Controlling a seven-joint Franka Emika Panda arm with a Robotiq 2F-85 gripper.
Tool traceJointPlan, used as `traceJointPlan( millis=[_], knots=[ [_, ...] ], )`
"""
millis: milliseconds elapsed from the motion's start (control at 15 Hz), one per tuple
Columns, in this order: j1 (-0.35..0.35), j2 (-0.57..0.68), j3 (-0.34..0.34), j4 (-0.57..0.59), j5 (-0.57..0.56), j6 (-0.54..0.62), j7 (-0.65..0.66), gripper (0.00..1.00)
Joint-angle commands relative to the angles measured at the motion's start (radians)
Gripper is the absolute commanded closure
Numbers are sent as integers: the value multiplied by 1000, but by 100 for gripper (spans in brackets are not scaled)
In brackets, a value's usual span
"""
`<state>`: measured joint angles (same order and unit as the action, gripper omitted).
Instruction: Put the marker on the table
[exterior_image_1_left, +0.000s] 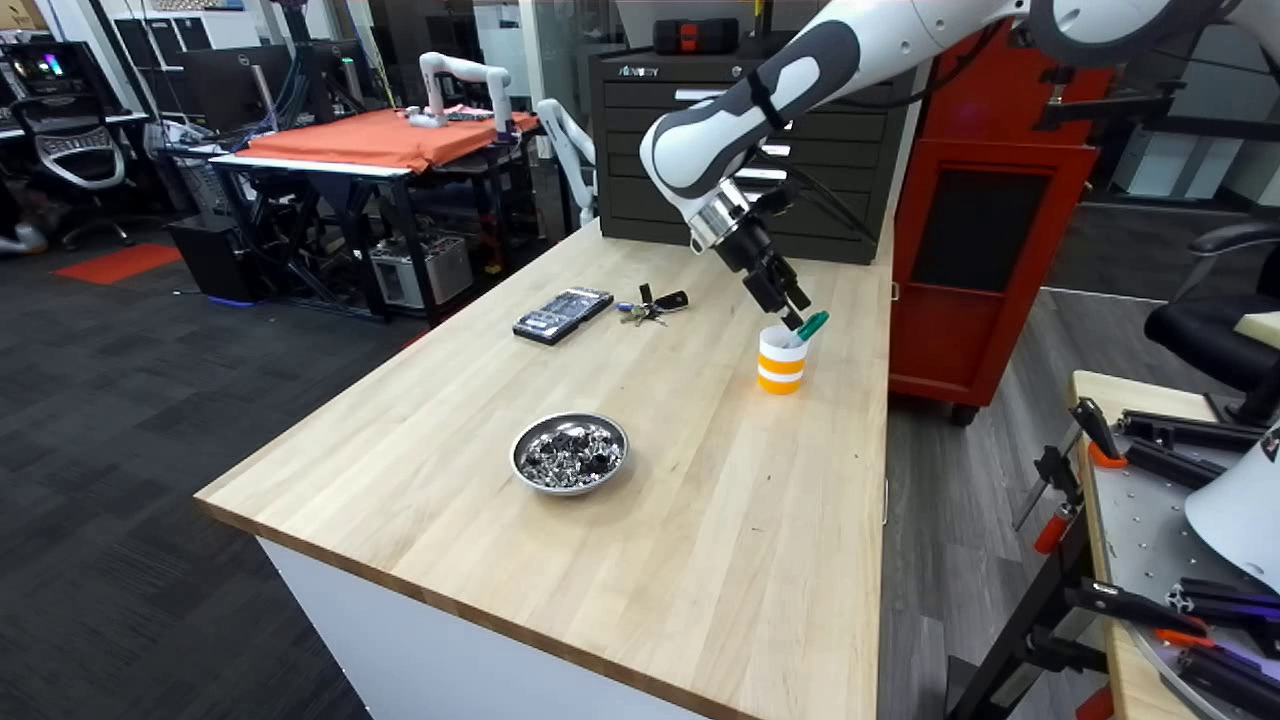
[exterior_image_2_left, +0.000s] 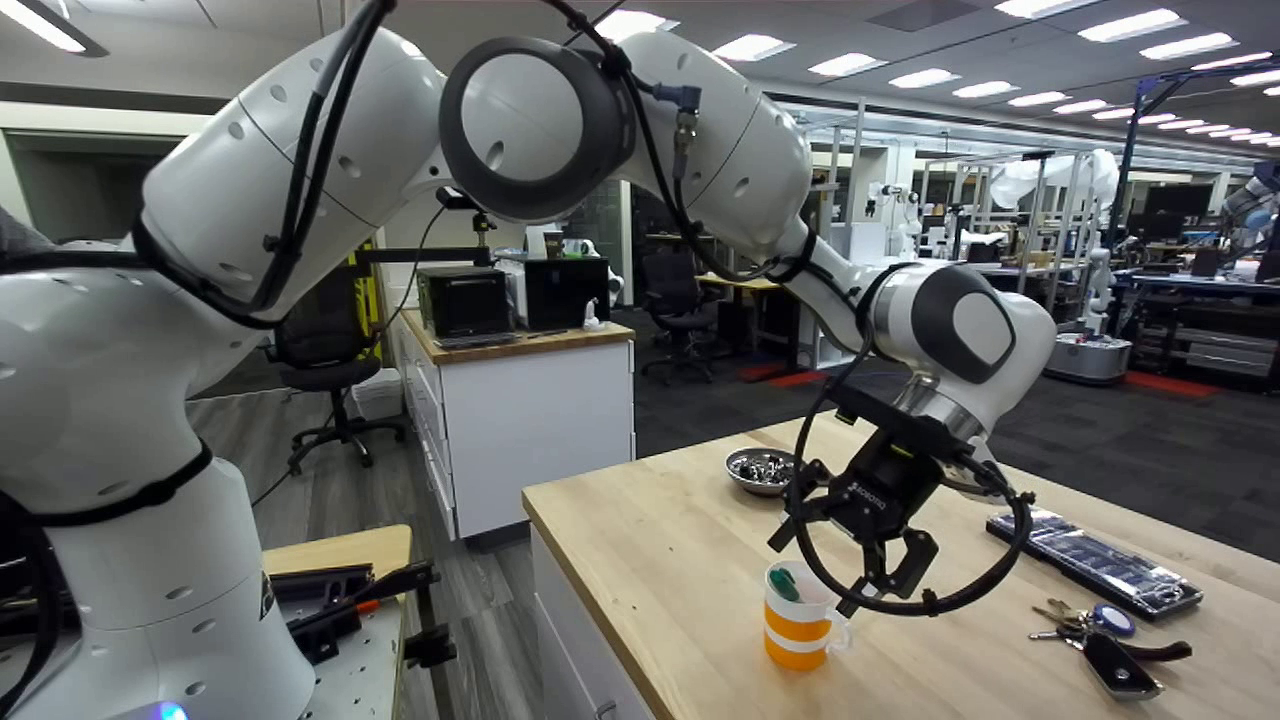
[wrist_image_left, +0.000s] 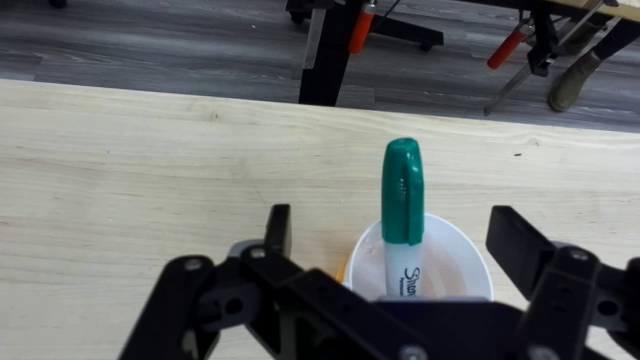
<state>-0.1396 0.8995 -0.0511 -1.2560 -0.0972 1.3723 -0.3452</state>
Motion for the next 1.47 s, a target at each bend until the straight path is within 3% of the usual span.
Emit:
traceJointPlan(
  millis=[0,1000,1067,1200,1400],
  knots=[
    [-14,2,18,-9,-1,-26,-3,0],
    [-28,-11,29,-56,11,-75,-15,0],
    [-28,-12,30,-61,13,-72,-16,25],
    [-30,-14,32,-65,12,-60,-19,33],
    [-28,-18,31,-66,4,-51,-24,55]
  ],
)
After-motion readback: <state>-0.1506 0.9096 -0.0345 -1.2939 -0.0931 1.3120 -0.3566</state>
